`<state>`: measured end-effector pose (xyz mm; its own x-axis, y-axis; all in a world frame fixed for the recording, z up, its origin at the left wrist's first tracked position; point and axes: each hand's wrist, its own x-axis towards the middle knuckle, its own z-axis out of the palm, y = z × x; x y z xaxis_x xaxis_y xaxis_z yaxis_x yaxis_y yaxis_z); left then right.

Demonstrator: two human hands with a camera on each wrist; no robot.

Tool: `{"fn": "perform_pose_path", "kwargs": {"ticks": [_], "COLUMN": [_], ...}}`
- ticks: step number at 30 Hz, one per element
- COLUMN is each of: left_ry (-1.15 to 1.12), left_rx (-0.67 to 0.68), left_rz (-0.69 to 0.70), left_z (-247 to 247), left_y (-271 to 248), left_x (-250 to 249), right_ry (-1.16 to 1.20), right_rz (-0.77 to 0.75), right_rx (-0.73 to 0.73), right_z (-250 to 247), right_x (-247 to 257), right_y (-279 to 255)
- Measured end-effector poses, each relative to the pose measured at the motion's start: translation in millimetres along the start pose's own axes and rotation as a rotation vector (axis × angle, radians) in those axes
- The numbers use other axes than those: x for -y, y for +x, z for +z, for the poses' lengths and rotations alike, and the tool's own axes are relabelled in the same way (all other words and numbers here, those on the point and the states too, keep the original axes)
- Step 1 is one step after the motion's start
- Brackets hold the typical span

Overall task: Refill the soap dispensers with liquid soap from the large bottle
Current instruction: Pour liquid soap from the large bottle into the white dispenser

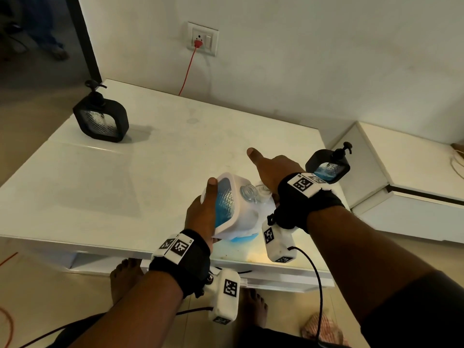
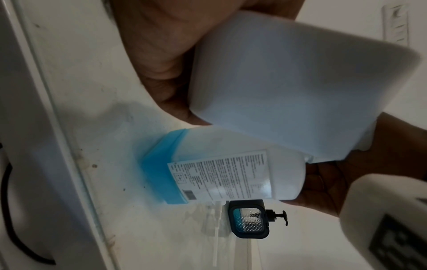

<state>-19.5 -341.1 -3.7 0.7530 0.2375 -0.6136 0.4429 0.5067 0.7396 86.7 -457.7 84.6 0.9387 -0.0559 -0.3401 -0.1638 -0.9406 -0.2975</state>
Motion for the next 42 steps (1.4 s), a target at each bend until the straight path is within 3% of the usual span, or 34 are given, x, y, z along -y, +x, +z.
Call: {"fn": "perform_pose_path", "kwargs": {"ticks": [5, 22, 32, 42], "left_ry": [0.017, -0.034, 0.023, -0.013], "left_rx": [-0.001, 0.005, 0.007, 0.035], "left_rz": [0.011, 0.007, 0.019, 0.034], "left_z": [-0.2, 0.2, -1.5, -2.8], "left_y": [2.9, 5.4, 8.9, 14.4], "left_x": [1.5, 3.7, 4.9, 11.2], "right_ry": [0.026, -0.056, 0.024, 0.000], "right_rz": [-0.008, -0.001, -0.006, 0.034], "right_rx": [0.049, -0.095, 0.038, -0.050], "right_z": [-3.6, 6.2, -4.0, 3.8], "right_x": [2.3, -4.5, 2.3, 1.0], "right_y": [0.6, 0.9, -1.3, 2.3]}}
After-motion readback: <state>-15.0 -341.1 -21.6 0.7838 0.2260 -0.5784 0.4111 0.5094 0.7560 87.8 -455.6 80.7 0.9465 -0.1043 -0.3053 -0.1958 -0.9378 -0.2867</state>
